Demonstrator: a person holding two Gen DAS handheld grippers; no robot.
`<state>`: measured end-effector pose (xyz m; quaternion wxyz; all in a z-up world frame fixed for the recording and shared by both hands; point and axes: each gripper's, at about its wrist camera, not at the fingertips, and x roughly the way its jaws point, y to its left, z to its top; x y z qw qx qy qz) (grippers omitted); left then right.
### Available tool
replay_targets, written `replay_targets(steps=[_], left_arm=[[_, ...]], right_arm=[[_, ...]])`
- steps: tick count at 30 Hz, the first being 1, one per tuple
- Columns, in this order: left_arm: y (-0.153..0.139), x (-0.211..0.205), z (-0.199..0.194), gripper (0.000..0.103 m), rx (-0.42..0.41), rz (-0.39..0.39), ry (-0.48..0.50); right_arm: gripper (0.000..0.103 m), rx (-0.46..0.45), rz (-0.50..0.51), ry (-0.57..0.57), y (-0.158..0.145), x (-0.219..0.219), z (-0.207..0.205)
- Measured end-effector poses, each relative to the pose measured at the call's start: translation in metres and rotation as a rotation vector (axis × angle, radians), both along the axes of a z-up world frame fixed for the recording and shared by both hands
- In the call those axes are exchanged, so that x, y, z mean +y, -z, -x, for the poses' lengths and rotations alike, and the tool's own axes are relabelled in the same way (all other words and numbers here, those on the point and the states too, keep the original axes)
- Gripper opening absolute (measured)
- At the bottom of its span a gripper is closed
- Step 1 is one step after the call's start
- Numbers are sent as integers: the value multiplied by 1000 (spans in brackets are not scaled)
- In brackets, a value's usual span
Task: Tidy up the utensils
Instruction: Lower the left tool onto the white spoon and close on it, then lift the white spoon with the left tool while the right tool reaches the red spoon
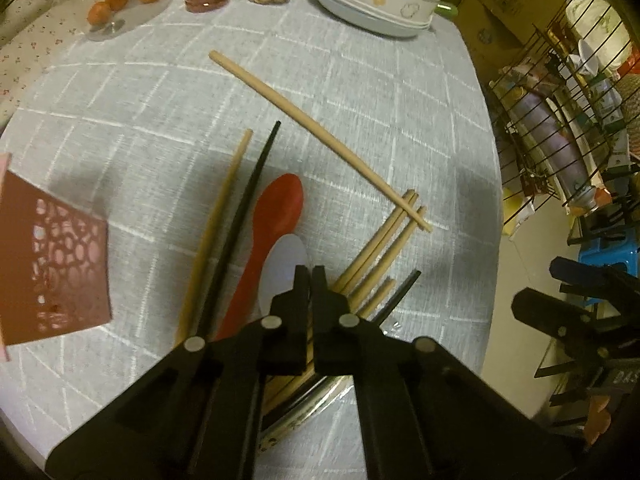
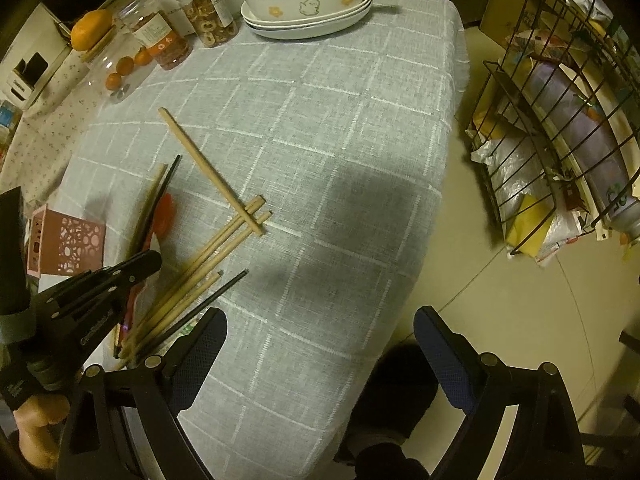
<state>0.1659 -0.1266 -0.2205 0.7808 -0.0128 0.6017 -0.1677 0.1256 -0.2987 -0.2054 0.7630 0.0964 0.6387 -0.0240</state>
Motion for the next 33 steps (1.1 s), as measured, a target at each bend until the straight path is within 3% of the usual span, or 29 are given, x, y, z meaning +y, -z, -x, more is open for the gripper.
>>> replay_targets(steps=[7, 15, 19, 23, 29, 33], left_arm=[[-32, 17, 8, 2, -58, 79, -13], [-85, 50, 20, 2, -180, 229, -44], [-112, 74, 27, 2, -255, 311, -71], [-131, 93, 33, 2, -299, 371, -97], [-141, 109, 38, 2, -324, 405, -100], [-145, 121, 39, 2, -345, 427, -115]], right_arm=[[96, -19, -35, -9, -5, 14, -7], [95, -14, -189, 2, 6, 37, -21], [77, -31, -297, -13, 12, 51, -36], [57, -34, -335, -45, 21, 70, -52], [37, -39, -352, -45, 36, 88, -77], [31, -27, -357, -40, 49, 95, -91]])
